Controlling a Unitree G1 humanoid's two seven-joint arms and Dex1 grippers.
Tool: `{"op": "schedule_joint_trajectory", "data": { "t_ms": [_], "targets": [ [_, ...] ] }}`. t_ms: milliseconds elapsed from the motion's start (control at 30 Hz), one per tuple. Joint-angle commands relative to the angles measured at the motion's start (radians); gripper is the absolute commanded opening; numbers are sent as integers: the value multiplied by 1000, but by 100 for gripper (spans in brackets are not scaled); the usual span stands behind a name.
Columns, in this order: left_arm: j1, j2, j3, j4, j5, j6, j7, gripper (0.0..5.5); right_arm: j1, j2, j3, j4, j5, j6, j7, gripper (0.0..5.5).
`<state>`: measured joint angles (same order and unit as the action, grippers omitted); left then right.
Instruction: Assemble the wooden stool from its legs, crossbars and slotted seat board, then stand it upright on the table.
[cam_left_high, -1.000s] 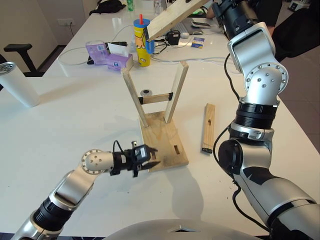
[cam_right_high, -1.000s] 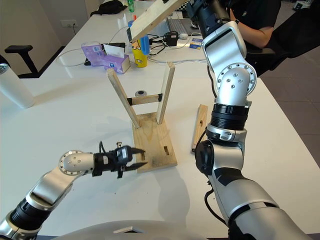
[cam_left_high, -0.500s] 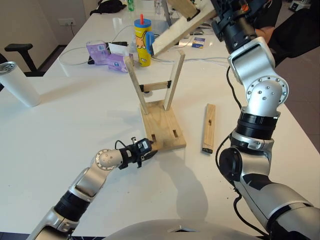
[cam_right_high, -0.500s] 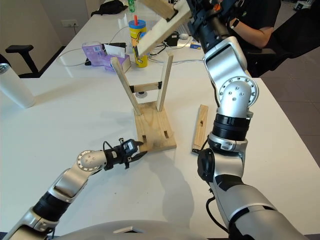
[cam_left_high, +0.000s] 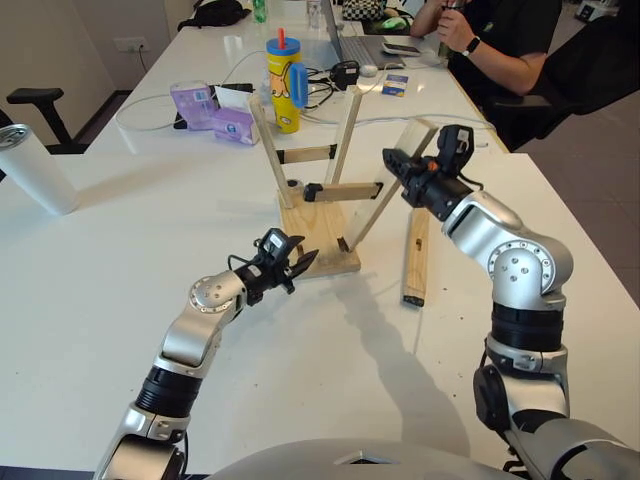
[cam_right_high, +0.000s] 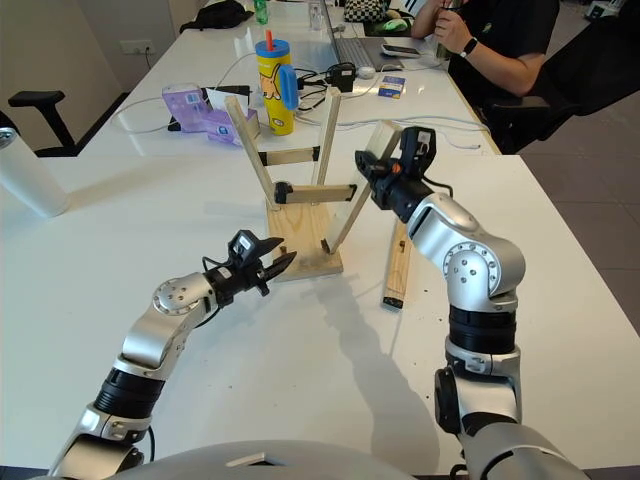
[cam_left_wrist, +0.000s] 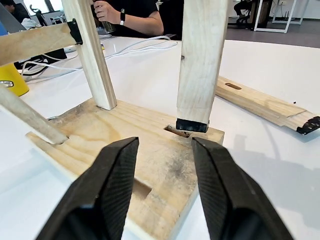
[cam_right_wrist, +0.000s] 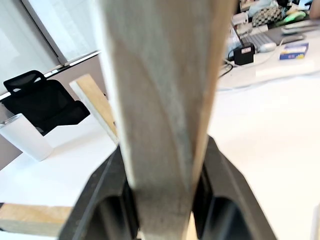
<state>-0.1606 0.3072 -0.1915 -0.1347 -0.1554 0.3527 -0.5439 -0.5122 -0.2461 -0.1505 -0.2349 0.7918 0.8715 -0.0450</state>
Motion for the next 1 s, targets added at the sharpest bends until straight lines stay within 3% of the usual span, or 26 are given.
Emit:
{"op": "schedule_joint_trajectory", "data": {
  "t_ms": [33,367,600,767,1000],
  "targets": [
    [39,10,69,13,-25,24,22,194,54,82,-44,-23,-29,-57,-61,103],
    [61,8,117,33,-20,16,66,194,102,75,-41,16,-157,-156,-31,103],
    [66,1,111,28,-15,13,75,194,-23,46,-93,88,-98,-178,88,103],
    [61,-3,117,31,-16,11,81,194,-111,-50,-80,192,-150,-207,214,103],
    [60,-17,137,29,-34,17,91,194,-87,-53,-61,255,-185,-209,283,103]
  ]
}}
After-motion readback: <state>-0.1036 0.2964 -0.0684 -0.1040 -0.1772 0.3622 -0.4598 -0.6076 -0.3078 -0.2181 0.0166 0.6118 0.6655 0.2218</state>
